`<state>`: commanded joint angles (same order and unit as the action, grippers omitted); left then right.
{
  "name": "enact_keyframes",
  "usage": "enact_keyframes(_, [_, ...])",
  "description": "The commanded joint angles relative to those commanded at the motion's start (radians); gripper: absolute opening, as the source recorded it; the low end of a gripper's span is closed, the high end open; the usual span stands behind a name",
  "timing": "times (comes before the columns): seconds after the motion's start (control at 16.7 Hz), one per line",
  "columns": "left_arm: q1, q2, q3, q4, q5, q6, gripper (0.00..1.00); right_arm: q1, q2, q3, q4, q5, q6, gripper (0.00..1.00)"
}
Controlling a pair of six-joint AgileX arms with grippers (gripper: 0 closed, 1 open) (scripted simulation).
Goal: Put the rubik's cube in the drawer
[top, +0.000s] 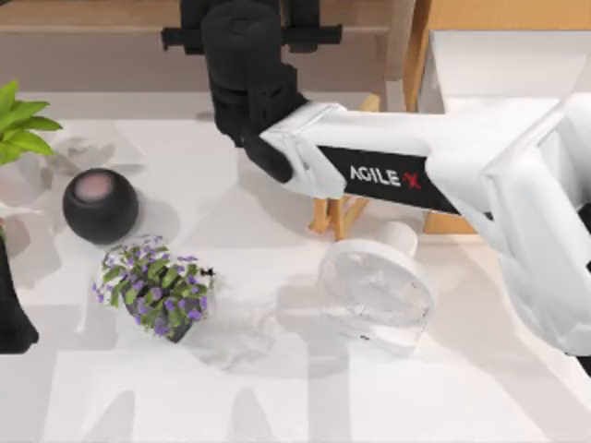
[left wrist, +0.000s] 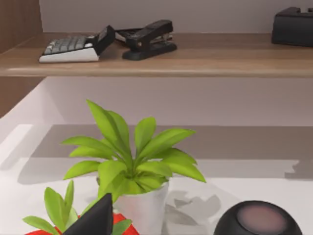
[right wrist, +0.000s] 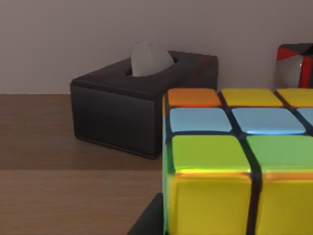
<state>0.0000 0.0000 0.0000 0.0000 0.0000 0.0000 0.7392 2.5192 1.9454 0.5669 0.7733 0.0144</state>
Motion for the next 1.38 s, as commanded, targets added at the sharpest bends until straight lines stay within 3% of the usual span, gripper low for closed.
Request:
enact_keyframes(0.3, [0.000,0.000,0.000,0.000,0.000,0.000,1.00,0.031,-0.041,0.006,-0.044,-0.019,0.022,0.00])
enact_keyframes(0.6, [0.000,0.000,0.000,0.000,0.000,0.000,1.00,0.103,-0.175,0.022,-0.266,-0.106,0.103,0.00])
enact_keyframes(0.9, [0.000,0.000,0.000,0.000,0.000,0.000,1.00,0.086,-0.297,0.062,-0.631,-0.215,0.189,0.00])
enact_keyframes(1.38, [0.000,0.000,0.000,0.000,0.000,0.000,1.00,-0.117,-0.411,0.132,-1.360,-0.431,0.229,0.00])
